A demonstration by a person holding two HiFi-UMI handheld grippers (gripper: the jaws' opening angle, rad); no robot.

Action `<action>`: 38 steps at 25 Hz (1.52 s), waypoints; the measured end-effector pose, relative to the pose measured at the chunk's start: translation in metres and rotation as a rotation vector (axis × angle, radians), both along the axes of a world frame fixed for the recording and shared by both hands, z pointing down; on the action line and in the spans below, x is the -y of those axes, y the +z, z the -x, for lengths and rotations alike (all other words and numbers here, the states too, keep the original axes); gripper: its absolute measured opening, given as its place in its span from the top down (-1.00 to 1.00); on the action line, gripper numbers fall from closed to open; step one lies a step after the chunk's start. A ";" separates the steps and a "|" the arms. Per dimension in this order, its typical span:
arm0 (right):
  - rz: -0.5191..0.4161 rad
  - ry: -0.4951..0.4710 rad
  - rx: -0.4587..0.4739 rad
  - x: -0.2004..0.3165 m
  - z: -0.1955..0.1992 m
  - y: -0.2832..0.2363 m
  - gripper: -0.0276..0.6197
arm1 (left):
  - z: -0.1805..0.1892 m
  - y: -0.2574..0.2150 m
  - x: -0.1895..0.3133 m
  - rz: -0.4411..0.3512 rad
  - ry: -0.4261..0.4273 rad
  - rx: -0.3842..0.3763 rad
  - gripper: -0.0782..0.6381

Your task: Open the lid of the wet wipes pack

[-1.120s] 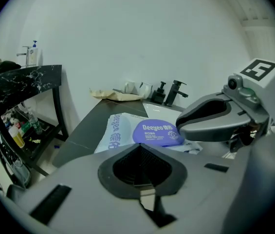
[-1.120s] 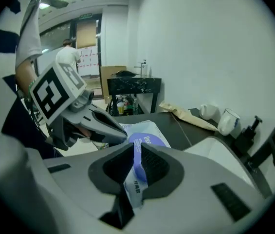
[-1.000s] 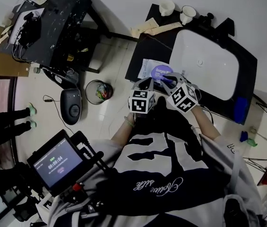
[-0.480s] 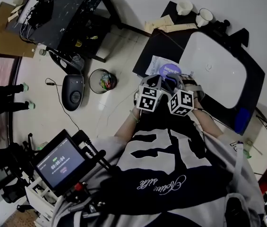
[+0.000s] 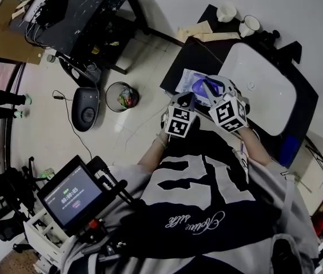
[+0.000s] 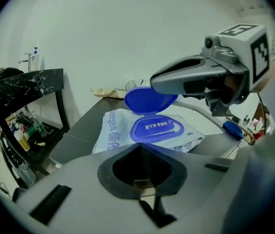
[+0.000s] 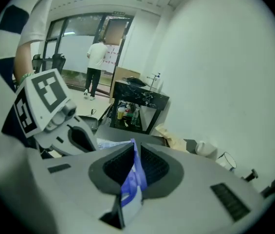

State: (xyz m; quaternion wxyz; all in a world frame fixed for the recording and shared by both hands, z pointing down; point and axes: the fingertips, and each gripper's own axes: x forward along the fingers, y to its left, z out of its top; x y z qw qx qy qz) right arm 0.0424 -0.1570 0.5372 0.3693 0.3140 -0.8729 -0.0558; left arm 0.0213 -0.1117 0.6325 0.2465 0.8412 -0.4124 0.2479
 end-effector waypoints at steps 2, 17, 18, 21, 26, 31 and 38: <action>-0.002 0.045 0.005 0.022 -0.010 -0.003 0.80 | 0.000 0.000 0.000 0.004 0.001 -0.007 0.79; 0.282 0.378 0.126 0.088 -0.056 0.060 0.82 | -0.001 0.002 -0.001 0.058 0.022 -0.018 0.79; 0.283 0.402 0.172 0.087 -0.056 0.053 0.82 | -0.002 0.002 -0.001 0.079 0.022 -0.027 0.79; 0.264 0.451 0.308 0.077 -0.053 0.024 0.77 | -0.001 -0.002 0.001 0.147 0.002 -0.080 0.79; 0.222 0.559 0.537 0.039 -0.053 -0.021 0.76 | -0.009 -0.045 0.004 0.070 0.061 -0.152 0.79; 0.203 0.629 0.717 -0.012 -0.048 -0.054 0.76 | -0.014 -0.108 0.006 -0.014 0.077 -0.271 0.79; 0.160 0.712 0.841 -0.064 -0.054 -0.078 0.92 | -0.010 -0.176 -0.001 -0.094 0.045 -0.416 0.79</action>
